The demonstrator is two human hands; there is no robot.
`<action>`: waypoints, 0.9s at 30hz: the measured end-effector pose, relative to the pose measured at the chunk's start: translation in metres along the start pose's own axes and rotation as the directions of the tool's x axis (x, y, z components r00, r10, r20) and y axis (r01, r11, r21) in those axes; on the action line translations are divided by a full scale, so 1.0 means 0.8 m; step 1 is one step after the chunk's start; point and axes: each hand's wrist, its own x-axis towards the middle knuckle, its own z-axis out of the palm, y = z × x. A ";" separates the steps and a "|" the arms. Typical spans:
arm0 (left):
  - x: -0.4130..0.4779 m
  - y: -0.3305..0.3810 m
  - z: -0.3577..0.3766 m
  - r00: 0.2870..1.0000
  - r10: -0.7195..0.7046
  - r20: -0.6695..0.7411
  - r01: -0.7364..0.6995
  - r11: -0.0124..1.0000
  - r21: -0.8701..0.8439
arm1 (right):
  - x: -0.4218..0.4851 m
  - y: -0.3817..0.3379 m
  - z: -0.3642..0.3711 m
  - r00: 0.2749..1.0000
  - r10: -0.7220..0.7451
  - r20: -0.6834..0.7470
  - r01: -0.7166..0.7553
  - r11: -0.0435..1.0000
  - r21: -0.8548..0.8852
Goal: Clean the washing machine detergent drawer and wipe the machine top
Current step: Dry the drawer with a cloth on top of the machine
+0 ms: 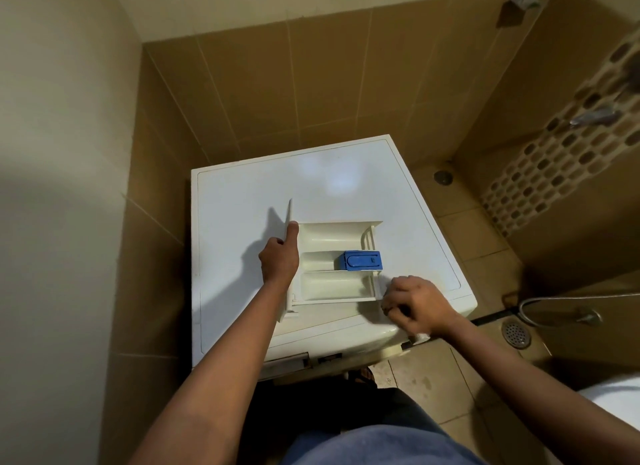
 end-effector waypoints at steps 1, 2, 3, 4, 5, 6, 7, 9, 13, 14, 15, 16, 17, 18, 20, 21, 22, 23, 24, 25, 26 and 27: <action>0.000 0.000 0.000 1.000 -0.003 0.001 0.003 1.000 -0.003 | 0.007 -0.004 -0.005 0.992 0.100 -0.077 -0.093 0.992 0.088; 0.000 0.001 0.000 1.000 -0.004 0.004 0.004 1.000 -0.007 | 0.019 -0.013 -0.011 0.965 0.208 -0.161 -0.177 0.965 0.192; 0.000 0.000 0.000 1.000 -0.006 0.007 0.006 1.000 -0.010 | 0.037 -0.023 -0.013 0.917 0.318 -0.242 -0.240 0.922 0.303; 0.000 0.001 0.001 1.000 -0.008 0.009 0.008 1.000 -0.010 | 0.059 -0.034 -0.014 0.856 0.422 -0.300 -0.285 0.868 0.407; 0.000 0.001 0.001 1.000 -0.010 0.010 0.010 1.000 -0.005 | 0.082 -0.046 -0.012 0.800 0.510 -0.317 -0.327 0.812 0.483; 0.001 0.001 0.000 1.000 -0.011 0.010 0.011 1.000 0.002 | 0.105 -0.057 -0.007 0.769 0.570 -0.289 -0.372 0.766 0.524; 0.001 0.002 0.000 1.000 -0.010 0.011 0.010 1.000 0.009 | 0.126 -0.069 0.001 0.780 0.584 -0.223 -0.408 0.746 0.526; 0.001 0.001 0.000 1.000 -0.002 0.010 0.002 1.000 0.018 | 0.150 -0.087 0.028 0.885 0.463 -0.047 -0.397 0.804 0.442; 0.001 0.001 0.000 1.000 0.011 0.013 -0.011 0.999 0.032 | 0.144 -0.083 0.055 0.974 0.227 0.019 -0.228 0.967 0.116; 0.002 0.001 0.000 1.000 0.008 0.013 -0.008 0.999 0.032 | 0.142 -0.075 0.050 0.971 0.240 0.007 -0.239 0.965 0.111; 0.002 0.001 0.000 1.000 0.005 0.012 -0.005 0.999 0.033 | 0.139 -0.065 0.044 0.971 0.241 -0.008 -0.239 0.966 0.099; 0.001 0.002 -0.001 1.000 0.004 0.013 -0.004 0.999 0.034 | 0.136 -0.056 0.039 0.972 0.233 -0.006 -0.232 0.969 0.088; 0.000 0.002 -0.001 1.000 0.003 0.014 -0.003 0.999 0.032 | 0.131 -0.047 0.032 0.974 0.225 0.003 -0.225 0.971 0.075; 0.000 0.003 0.000 1.000 0.000 0.014 -0.001 1.000 0.031 | 0.127 -0.040 0.029 0.975 0.221 0.005 -0.221 0.973 0.069; -0.001 0.003 -0.001 1.000 -0.001 0.010 0.001 0.999 0.038 | 0.122 -0.036 0.025 0.974 0.227 0.011 -0.227 0.969 0.101; -0.002 0.004 -0.001 1.000 -0.001 0.009 0.000 0.999 0.039 | 0.119 -0.034 0.026 0.974 0.224 0.000 -0.223 0.967 0.120; -0.002 0.004 -0.002 1.000 0.000 0.007 0.000 0.999 0.036 | 0.115 -0.031 0.027 0.977 0.212 -0.017 -0.208 0.970 0.129; -0.003 0.004 -0.002 1.000 0.001 0.005 -0.001 0.999 0.032 | 0.110 -0.027 0.027 0.980 0.198 -0.030 -0.192 0.972 0.133; -0.003 0.004 -0.002 1.000 -0.001 0.003 0.001 1.000 0.028 | 0.104 -0.022 0.024 0.981 0.187 -0.047 -0.180 0.975 0.129; -0.003 0.004 -0.002 1.000 -0.004 0.000 0.004 1.000 0.023 | 0.096 -0.014 0.021 0.980 0.188 -0.060 -0.179 0.976 0.125; -0.003 0.004 -0.002 1.000 -0.008 0.000 0.008 1.000 0.017 | 0.087 -0.005 0.015 0.978 0.196 -0.071 -0.187 0.975 0.121; -0.003 0.004 -0.002 1.000 -0.012 0.002 0.012 1.000 0.007 | 0.078 0.003 0.008 0.975 0.210 -0.076 -0.200 0.972 0.123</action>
